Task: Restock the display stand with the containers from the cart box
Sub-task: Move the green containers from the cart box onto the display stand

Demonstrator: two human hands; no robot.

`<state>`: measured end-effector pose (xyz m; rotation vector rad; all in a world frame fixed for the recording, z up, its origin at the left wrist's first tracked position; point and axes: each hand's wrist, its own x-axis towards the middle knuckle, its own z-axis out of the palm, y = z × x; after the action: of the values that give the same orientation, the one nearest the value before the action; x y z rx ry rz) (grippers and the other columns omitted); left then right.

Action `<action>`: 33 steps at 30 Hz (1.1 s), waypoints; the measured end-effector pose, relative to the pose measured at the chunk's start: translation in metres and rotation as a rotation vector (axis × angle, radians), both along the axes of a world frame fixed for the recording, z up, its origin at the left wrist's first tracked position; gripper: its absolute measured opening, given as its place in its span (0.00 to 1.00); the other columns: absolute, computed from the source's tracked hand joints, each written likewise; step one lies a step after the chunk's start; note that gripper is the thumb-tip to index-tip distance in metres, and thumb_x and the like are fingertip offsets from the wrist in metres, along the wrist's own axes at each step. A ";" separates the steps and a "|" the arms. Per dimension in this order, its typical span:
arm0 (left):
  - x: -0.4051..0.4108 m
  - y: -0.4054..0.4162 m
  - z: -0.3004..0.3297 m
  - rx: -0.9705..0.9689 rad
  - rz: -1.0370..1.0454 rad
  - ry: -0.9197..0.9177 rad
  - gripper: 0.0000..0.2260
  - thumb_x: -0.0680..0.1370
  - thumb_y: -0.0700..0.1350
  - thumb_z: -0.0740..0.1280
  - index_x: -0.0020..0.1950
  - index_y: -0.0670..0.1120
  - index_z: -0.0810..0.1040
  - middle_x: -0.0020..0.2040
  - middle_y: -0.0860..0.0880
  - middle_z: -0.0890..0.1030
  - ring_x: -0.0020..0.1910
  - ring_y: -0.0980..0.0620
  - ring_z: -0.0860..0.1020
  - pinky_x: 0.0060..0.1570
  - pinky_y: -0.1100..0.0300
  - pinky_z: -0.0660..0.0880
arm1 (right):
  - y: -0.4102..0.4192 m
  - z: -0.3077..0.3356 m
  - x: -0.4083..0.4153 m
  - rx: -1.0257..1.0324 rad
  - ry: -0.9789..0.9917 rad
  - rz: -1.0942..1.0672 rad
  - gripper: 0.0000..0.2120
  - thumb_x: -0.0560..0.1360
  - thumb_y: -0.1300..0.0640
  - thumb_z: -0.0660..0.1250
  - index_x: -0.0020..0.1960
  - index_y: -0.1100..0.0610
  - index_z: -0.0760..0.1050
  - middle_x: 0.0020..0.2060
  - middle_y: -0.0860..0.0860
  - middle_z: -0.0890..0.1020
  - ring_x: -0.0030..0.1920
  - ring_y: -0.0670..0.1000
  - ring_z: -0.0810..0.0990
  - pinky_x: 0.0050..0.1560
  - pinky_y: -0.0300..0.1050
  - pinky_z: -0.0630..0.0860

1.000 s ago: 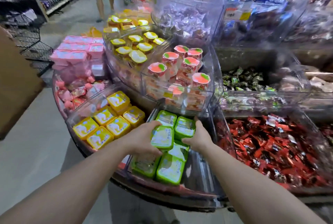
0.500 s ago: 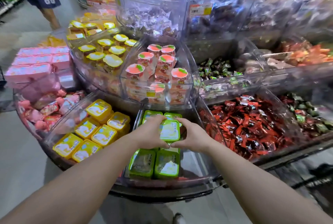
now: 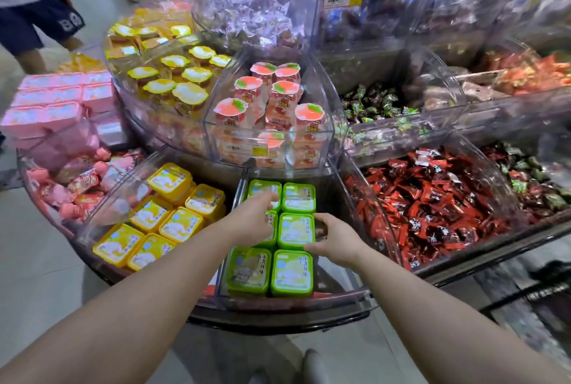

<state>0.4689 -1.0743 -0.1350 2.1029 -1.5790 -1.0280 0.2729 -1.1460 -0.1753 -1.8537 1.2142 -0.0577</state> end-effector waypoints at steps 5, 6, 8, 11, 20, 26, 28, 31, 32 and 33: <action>-0.013 -0.010 -0.002 -0.019 -0.060 -0.226 0.27 0.76 0.51 0.68 0.73 0.49 0.64 0.71 0.47 0.69 0.67 0.49 0.70 0.64 0.55 0.69 | 0.006 0.024 -0.001 -0.240 0.091 0.066 0.32 0.72 0.47 0.72 0.72 0.52 0.65 0.64 0.50 0.76 0.62 0.51 0.75 0.61 0.43 0.71; -0.018 -0.016 0.001 -0.044 -0.066 -0.319 0.27 0.76 0.55 0.67 0.73 0.49 0.66 0.70 0.47 0.69 0.69 0.47 0.68 0.66 0.53 0.67 | 0.006 0.033 -0.004 -0.354 0.071 0.080 0.29 0.73 0.47 0.70 0.71 0.52 0.67 0.63 0.50 0.76 0.63 0.51 0.74 0.63 0.45 0.71; -0.034 -0.029 0.013 -0.127 -0.052 -0.521 0.26 0.75 0.60 0.65 0.70 0.50 0.68 0.67 0.46 0.71 0.67 0.45 0.67 0.66 0.51 0.65 | -0.001 0.052 -0.014 -0.609 0.032 0.077 0.25 0.74 0.48 0.68 0.70 0.52 0.70 0.63 0.51 0.75 0.65 0.53 0.71 0.66 0.47 0.68; -0.069 -0.053 0.041 -0.264 -0.035 -0.682 0.24 0.75 0.62 0.62 0.66 0.52 0.71 0.66 0.46 0.72 0.66 0.44 0.67 0.66 0.50 0.63 | -0.021 0.079 -0.046 -0.795 0.201 -0.019 0.28 0.75 0.43 0.63 0.73 0.50 0.66 0.71 0.53 0.68 0.72 0.57 0.62 0.72 0.53 0.60; -0.312 -0.138 0.076 -0.387 -0.292 -0.688 0.27 0.73 0.65 0.60 0.67 0.53 0.70 0.69 0.45 0.70 0.69 0.43 0.65 0.70 0.44 0.59 | -0.058 0.110 -0.284 -0.651 0.388 -0.374 0.32 0.76 0.37 0.58 0.76 0.45 0.57 0.76 0.55 0.59 0.76 0.58 0.52 0.75 0.58 0.50; -0.527 -0.168 0.084 -0.480 -0.499 -0.605 0.26 0.74 0.65 0.59 0.68 0.52 0.68 0.69 0.45 0.69 0.69 0.42 0.65 0.69 0.45 0.60 | -0.054 0.117 -0.487 -0.678 0.498 -0.603 0.29 0.74 0.37 0.60 0.71 0.47 0.65 0.68 0.55 0.70 0.70 0.59 0.64 0.71 0.55 0.62; -0.586 -0.176 0.085 -0.492 -0.566 -0.564 0.26 0.75 0.64 0.59 0.67 0.51 0.68 0.69 0.44 0.69 0.69 0.42 0.64 0.70 0.44 0.58 | -0.053 0.115 -0.543 -0.644 0.530 -0.669 0.31 0.74 0.36 0.60 0.73 0.47 0.63 0.70 0.55 0.68 0.71 0.59 0.63 0.71 0.55 0.62; -0.657 -0.190 0.080 -0.504 -0.649 -0.509 0.26 0.75 0.62 0.61 0.69 0.52 0.68 0.69 0.44 0.68 0.70 0.42 0.64 0.69 0.47 0.58 | -0.056 0.105 -0.609 -0.605 0.537 -0.761 0.31 0.74 0.36 0.60 0.73 0.46 0.62 0.70 0.53 0.68 0.71 0.57 0.62 0.70 0.56 0.61; -0.677 -0.197 0.077 -0.515 -0.674 -0.500 0.26 0.75 0.62 0.61 0.70 0.53 0.67 0.70 0.44 0.68 0.70 0.42 0.63 0.69 0.48 0.58 | -0.060 0.101 -0.628 -0.586 0.542 -0.780 0.30 0.74 0.36 0.60 0.73 0.45 0.62 0.69 0.53 0.68 0.71 0.57 0.62 0.70 0.55 0.61; -0.696 -0.205 0.072 -0.528 -0.699 -0.493 0.26 0.75 0.62 0.62 0.70 0.53 0.67 0.70 0.44 0.68 0.70 0.42 0.64 0.69 0.49 0.58 | -0.065 0.098 -0.646 -0.563 0.545 -0.798 0.30 0.74 0.36 0.60 0.73 0.45 0.62 0.70 0.53 0.67 0.72 0.56 0.62 0.70 0.55 0.61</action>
<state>-0.2269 -1.2795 -0.0630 1.5140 -2.5769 -0.1642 -0.3728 -1.2111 -0.0775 -1.7559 2.4714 -0.3860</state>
